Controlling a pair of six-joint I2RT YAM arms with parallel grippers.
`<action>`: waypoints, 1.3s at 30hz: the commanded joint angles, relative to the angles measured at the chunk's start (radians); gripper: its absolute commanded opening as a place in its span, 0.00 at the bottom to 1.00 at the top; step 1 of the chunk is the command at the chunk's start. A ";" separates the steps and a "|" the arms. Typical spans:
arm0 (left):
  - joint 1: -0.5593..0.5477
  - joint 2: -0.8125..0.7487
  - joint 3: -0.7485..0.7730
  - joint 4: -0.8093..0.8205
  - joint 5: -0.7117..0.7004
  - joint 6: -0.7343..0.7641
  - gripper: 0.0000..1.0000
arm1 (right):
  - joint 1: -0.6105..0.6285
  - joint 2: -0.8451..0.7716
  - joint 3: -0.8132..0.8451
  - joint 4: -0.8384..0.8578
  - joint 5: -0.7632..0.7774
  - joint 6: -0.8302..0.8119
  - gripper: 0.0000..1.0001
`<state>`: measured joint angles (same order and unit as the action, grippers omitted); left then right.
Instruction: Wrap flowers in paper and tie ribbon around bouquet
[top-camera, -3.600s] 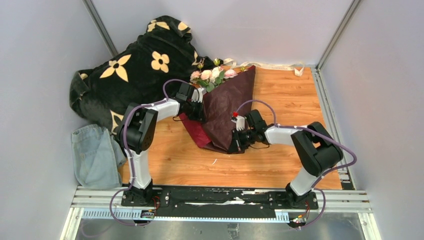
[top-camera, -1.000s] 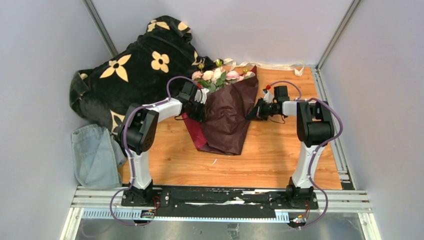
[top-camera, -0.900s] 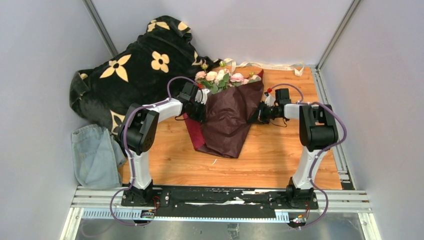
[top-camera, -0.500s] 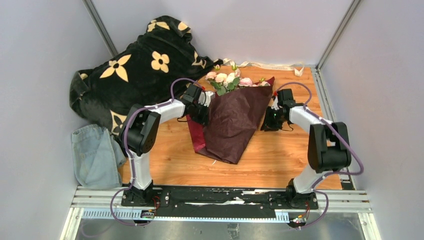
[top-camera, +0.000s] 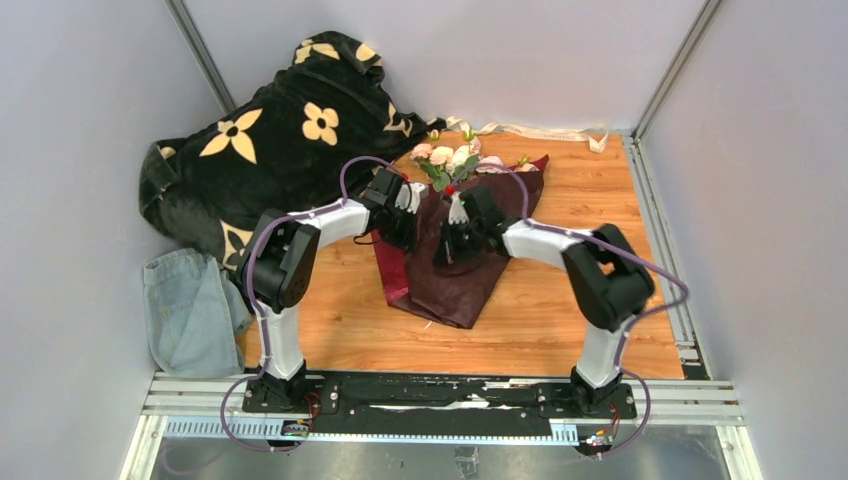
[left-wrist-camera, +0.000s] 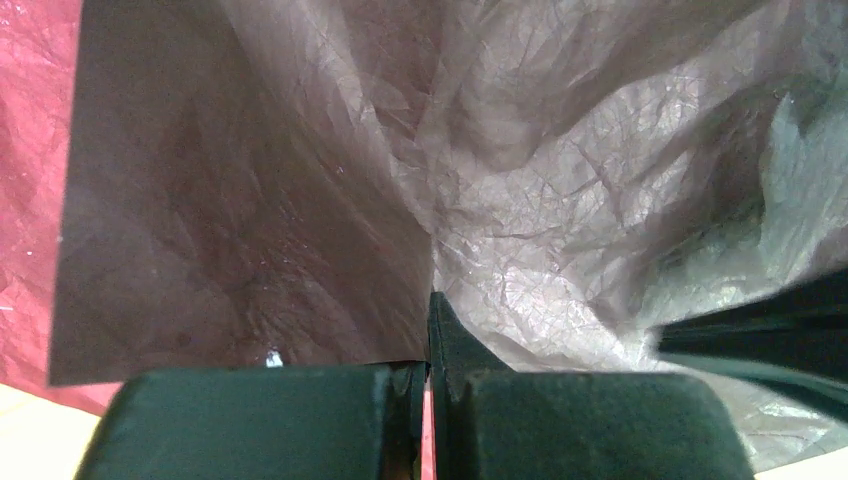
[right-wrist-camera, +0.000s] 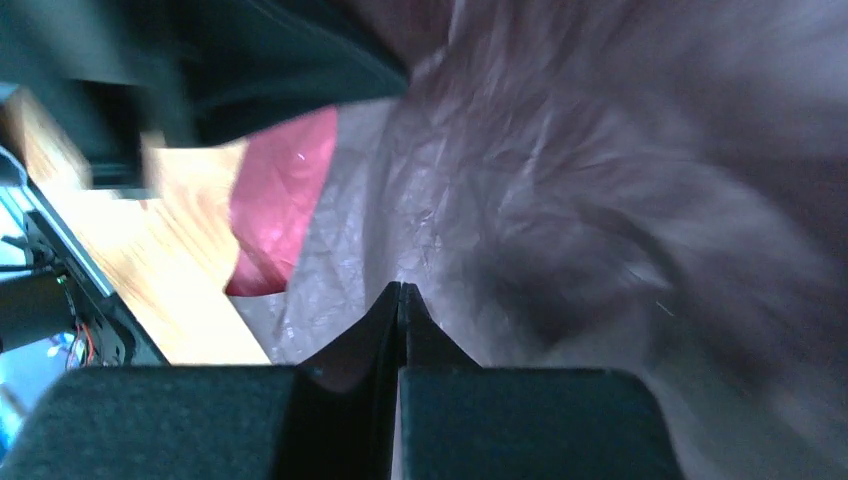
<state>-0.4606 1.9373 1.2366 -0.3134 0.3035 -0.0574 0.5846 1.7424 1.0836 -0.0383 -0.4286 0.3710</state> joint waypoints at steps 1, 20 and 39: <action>0.006 -0.019 -0.016 -0.048 -0.074 0.004 0.00 | 0.042 0.162 -0.002 0.074 -0.188 0.089 0.00; 0.240 -0.214 -0.194 -0.179 0.077 -0.232 0.99 | 0.021 0.218 -0.059 0.010 -0.079 0.087 0.00; 0.049 -0.481 -0.593 -0.068 0.120 -0.504 0.93 | 0.039 0.208 -0.084 0.121 -0.012 0.157 0.00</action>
<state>-0.3855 1.4490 0.6937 -0.4557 0.5041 -0.4702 0.6075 1.9293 1.0451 0.1085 -0.5766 0.5312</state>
